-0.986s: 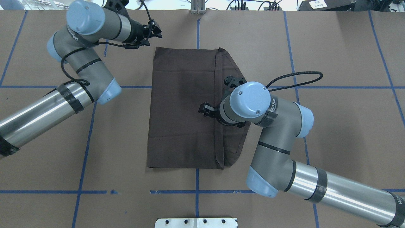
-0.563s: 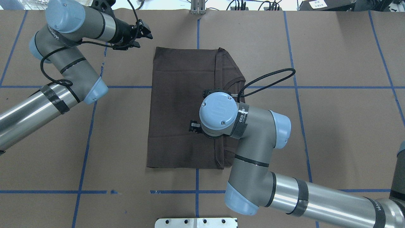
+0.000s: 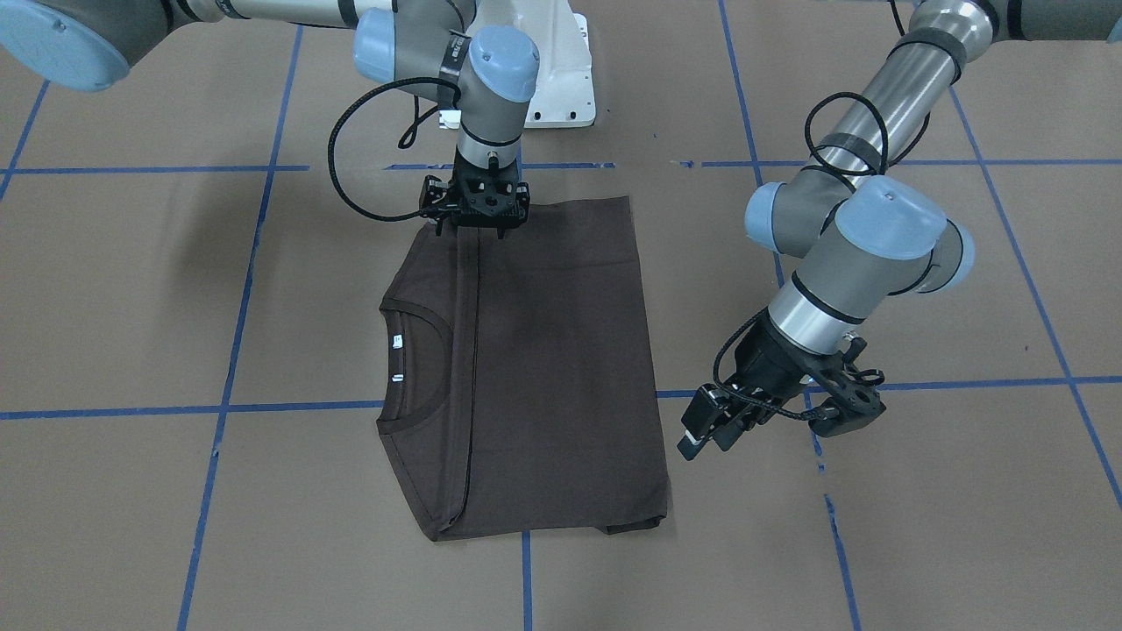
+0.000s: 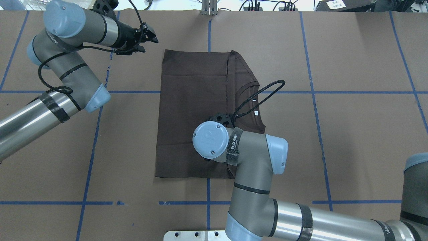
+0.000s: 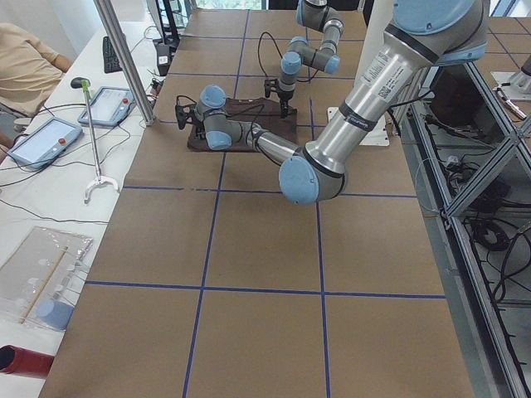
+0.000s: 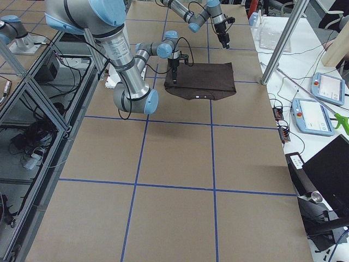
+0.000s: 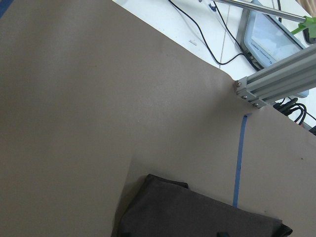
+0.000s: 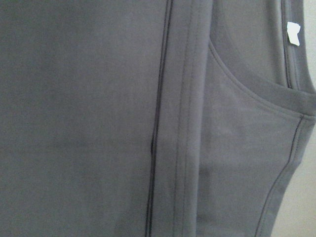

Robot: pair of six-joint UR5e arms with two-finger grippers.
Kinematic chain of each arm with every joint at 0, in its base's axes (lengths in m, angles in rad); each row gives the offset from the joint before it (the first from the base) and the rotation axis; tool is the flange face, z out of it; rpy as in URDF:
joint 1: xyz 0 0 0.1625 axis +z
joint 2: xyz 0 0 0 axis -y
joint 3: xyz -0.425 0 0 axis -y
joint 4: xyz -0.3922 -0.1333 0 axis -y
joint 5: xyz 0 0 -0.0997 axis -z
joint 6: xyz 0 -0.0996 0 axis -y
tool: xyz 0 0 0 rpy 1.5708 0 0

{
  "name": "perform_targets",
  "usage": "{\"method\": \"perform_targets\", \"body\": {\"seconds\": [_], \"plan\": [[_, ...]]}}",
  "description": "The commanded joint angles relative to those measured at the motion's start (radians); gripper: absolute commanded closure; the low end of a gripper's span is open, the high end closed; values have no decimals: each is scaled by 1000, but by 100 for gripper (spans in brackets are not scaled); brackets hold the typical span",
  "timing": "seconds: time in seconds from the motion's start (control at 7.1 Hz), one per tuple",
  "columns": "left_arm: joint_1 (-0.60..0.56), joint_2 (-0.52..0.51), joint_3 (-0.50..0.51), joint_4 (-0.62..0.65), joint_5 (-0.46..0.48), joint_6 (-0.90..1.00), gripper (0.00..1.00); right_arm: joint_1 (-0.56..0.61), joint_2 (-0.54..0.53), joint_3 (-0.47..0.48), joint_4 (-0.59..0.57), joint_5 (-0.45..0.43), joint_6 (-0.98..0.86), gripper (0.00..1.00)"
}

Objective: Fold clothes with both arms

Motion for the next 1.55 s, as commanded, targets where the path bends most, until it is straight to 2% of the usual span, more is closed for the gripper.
{"method": "perform_targets", "body": {"seconds": [0.0,0.28,0.7,0.84,1.13,1.41], "plan": [[0,7,0,-21,0,-7,34,-8,-18,-5,-7,9,-26,0],[1,5,0,-21,0,-8,34,-7,-27,24,-72,9,-64,0],[1,7,0,-23,0,-8,34,-4,-128,134,-86,9,-76,0],[1,5,0,-23,0,-8,34,4,-169,153,-86,1,-85,0],[1,7,-2,-23,0,-8,34,37,-312,278,-83,-5,-209,0],[1,7,-22,-23,0,-25,35,67,-251,271,-68,-7,-185,0]]}}
